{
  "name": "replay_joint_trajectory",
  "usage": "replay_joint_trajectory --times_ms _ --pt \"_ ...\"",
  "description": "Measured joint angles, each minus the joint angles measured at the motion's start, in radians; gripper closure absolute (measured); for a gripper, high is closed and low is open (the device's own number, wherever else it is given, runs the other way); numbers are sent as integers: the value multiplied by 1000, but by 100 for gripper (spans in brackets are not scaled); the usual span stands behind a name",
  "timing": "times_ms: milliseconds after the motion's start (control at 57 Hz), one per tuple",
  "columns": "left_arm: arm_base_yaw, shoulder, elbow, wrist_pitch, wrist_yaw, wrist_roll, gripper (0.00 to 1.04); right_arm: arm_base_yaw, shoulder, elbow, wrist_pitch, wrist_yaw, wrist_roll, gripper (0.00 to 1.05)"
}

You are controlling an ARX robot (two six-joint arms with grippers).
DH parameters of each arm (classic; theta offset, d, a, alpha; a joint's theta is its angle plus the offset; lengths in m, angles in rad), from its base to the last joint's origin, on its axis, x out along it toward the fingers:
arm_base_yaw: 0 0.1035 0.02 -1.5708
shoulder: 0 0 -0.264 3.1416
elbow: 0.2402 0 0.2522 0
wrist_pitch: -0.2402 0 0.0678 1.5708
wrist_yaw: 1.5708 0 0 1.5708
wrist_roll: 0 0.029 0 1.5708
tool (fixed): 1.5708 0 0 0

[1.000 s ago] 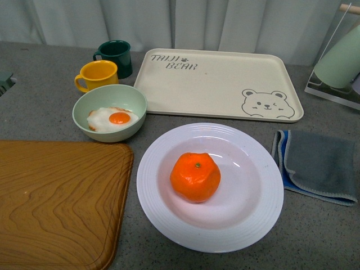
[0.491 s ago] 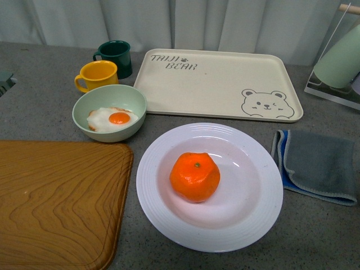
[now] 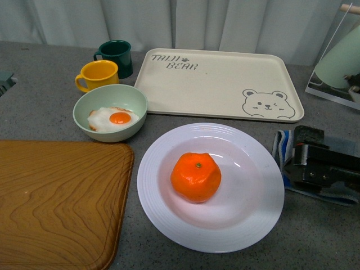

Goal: Place orange and plate with both arms

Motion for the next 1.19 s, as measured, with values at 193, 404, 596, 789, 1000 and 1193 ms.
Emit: replay_joint_trajectory --times_ms 193,404,596,789,1000,1193 --pt "0 0 0 0 0 0 7 10 152 105 -58 -31 36 9" --pt "0 0 0 0 0 0 7 10 290 194 -58 -64 89 9" --pt "0 0 0 0 0 0 7 17 377 276 -82 -80 127 9" --pt "0 0 0 0 0 0 7 30 435 342 -117 -92 153 16" --pt "0 0 0 0 0 0 7 35 459 381 -167 -91 165 49" --pt "0 0 0 0 0 0 7 25 446 375 -174 -135 191 73"
